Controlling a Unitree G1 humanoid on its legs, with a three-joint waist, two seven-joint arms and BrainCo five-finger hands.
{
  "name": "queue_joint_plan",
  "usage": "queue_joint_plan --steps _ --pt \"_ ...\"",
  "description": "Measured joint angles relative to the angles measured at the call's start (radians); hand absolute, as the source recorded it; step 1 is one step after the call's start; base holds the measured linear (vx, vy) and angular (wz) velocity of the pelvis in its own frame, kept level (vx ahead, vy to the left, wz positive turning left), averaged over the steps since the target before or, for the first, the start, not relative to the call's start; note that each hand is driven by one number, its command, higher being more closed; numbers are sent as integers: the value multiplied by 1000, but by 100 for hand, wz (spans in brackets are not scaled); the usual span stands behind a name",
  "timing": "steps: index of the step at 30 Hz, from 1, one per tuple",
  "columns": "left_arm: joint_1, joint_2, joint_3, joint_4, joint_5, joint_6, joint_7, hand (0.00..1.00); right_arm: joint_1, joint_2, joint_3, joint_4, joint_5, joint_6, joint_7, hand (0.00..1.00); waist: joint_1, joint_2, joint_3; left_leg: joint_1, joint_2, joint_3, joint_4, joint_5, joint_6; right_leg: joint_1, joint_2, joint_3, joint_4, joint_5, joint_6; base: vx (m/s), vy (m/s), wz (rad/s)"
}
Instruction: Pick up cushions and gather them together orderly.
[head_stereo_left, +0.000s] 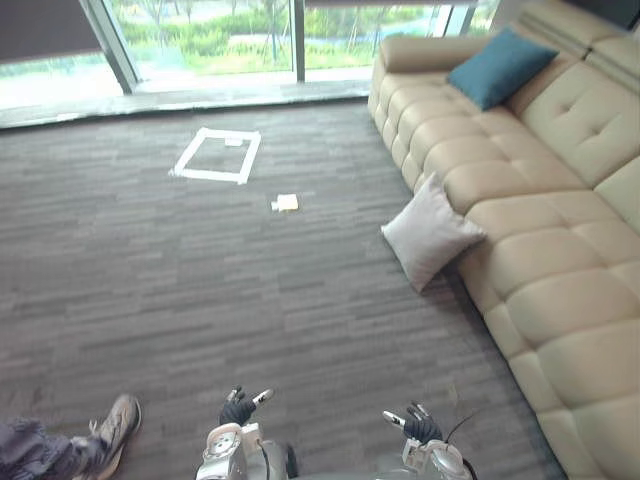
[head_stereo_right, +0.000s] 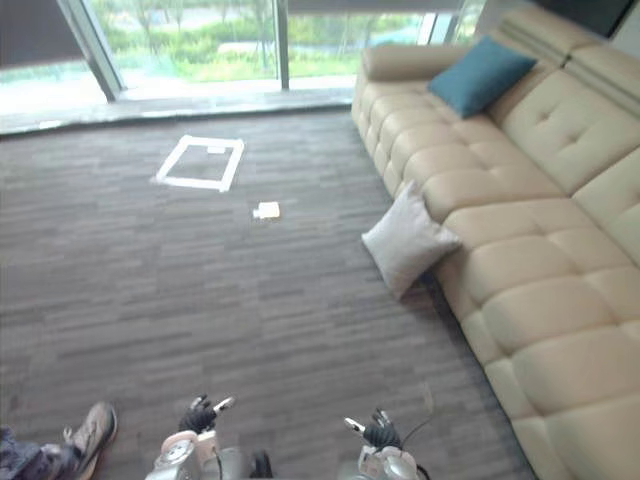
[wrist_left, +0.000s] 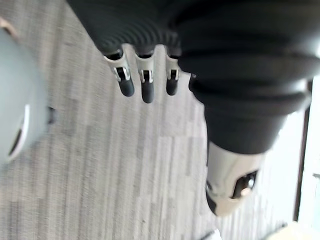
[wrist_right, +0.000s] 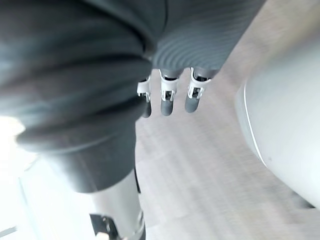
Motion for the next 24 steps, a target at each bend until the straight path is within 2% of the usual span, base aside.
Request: queue_joint_plan --steps 1,2,3,5,6,7,8,9,10,11,12,13,14,15,16,17,19,20,22,23,24 --pt "-4 -2 -8 18 0 2 0 0 -9 -2 -4 -3 0 -6 0 0 -19 -4 6 55 0 -3 -41 -5 5 -52 10 -73 -172 -9 -27 487 -7 21" --pt "-4 -4 -11 23 1 3 -1 0 -9 -3 -6 -3 0 -7 0 0 -27 -7 5 75 0 -7 -57 -8 5 -60 17 -93 -258 -1 -29 400 -43 49" --pt "-7 -8 -24 26 1 5 -2 0 -10 -4 -22 -2 1 -11 -1 0 -43 -10 7 104 -1 -28 -74 -21 1 -79 25 -117 -395 34 -37 451 -92 66" --pt "-11 -18 -38 32 11 7 -8 0 -2 -8 -43 3 1 -8 -3 0 -45 -16 7 175 -7 -61 -106 -52 -20 -92 32 -139 -570 145 -57 693 -171 71" --pt "-9 -31 -37 41 22 11 -9 0 13 -20 -48 9 1 -5 -2 0 -51 -4 9 220 3 -83 -102 -63 -32 -73 37 -139 -524 197 -134 774 -185 40" --pt "-4 -46 -30 35 31 10 -14 0 11 -33 -62 14 1 -4 -3 0 -43 21 1 217 20 -82 -77 -35 -70 -77 30 -149 -467 144 -149 632 -160 35" --pt "-5 -49 -29 34 33 11 -21 0 7 -35 -67 14 1 -3 -3 0 -46 28 4 210 25 -95 -39 -16 -90 -76 21 -152 -427 101 -152 588 -197 24" --pt "-12 -56 -26 34 42 13 -27 0 5 -37 -72 7 2 4 -1 0 -64 39 6 167 42 -132 94 10 -109 -53 17 -169 -397 46 -156 571 -245 29" --pt "-13 -57 -13 34 46 18 -27 0 4 -36 -71 2 2 6 -1 0 -70 45 11 113 61 -155 240 38 -159 -20 26 -174 -402 22 -156 660 -251 13" --pt "-9 -57 9 32 47 19 -28 0 3 -40 -69 -3 3 8 -1 0 -71 60 18 17 100 -191 482 138 -264 36 44 -181 -429 1 -162 517 -169 -15" --pt "1 -52 28 9 45 19 -29 0 -5 -40 -66 -3 3 9 -2 0 -67 62 23 -86 151 -189 712 179 -292 93 72 -177 -466 -9 -169 468 -94 -33" --pt "6 -52 44 -2 45 19 -28 0 -10 -36 -54 -1 3 9 -4 0 -66 65 29 -144 178 -176 814 169 -273 142 88 -171 -500 -16 -174 343 -52 -39" --pt "7 -52 50 -12 45 18 -28 0 -12 -31 -44 -1 3 9 -5 0 -65 60 34 -194 199 -148 866 144 -229 202 100 -164 -549 -17 -173 417 -53 -36" --pt "7 -51 50 -29 44 18 -27 0 -17 -19 -37 -2 5 9 -5 0 -56 47 38 -240 215 -100 857 110 -168 260 103 -147 -600 -23 -170 353 -39 -50" --pt "7 -52 48 -49 41 16 -27 0 -13 -9 -28 -1 7 9 -6 0 -39 34 32 -289 220 -53 780 84 -123 306 102 -116 -649 -31 -162 343 -25 -57" --pt "5 -52 48 -54 39 15 -27 0 -11 -5 -26 -1 7 9 -5 0 -31 34 32 -309 219 -40 716 74 -106 326 102 -100 -669 -31 -157 324 28 -76" --pt "5 -53 53 -60 34 6 -24 0 -13 4 -20 -1 7 10 -6 0 -22 35 30 -355 195 -33 467 65 -93 362 98 -44 -695 -44 -130 432 156 -87" --pt "5 -53 57 -60 30 -1 -23 0 -13 5 -19 -1 7 12 -11 0 -20 35 30 -380 156 -102 311 72 -99 378 90 5 -696 -68 -106 436 230 -88" --pt "6 -53 61 -59 28 -4 -21 0 -11 4 -18 1 5 11 -17 0 -16 36 27 -376 118 -170 165 93 -120 388 82 61 -694 -95 -77 471 345 -108" --pt "10 -52 62 -56 28 -3 -19 0 -7 1 -8 9 5 11 -22 0 -9 32 18 -366 104 -192 142 175 -120 387 75 120 -678 -124 -47 601 464 -141" --pt "11 -44 67 -53 28 -4 -19 0 -5 3 2 30 4 13 -22 0 0 14 -4 -360 81 -158 170 156 -93 387 51 179 -669 -129 -28 537 379 -122"
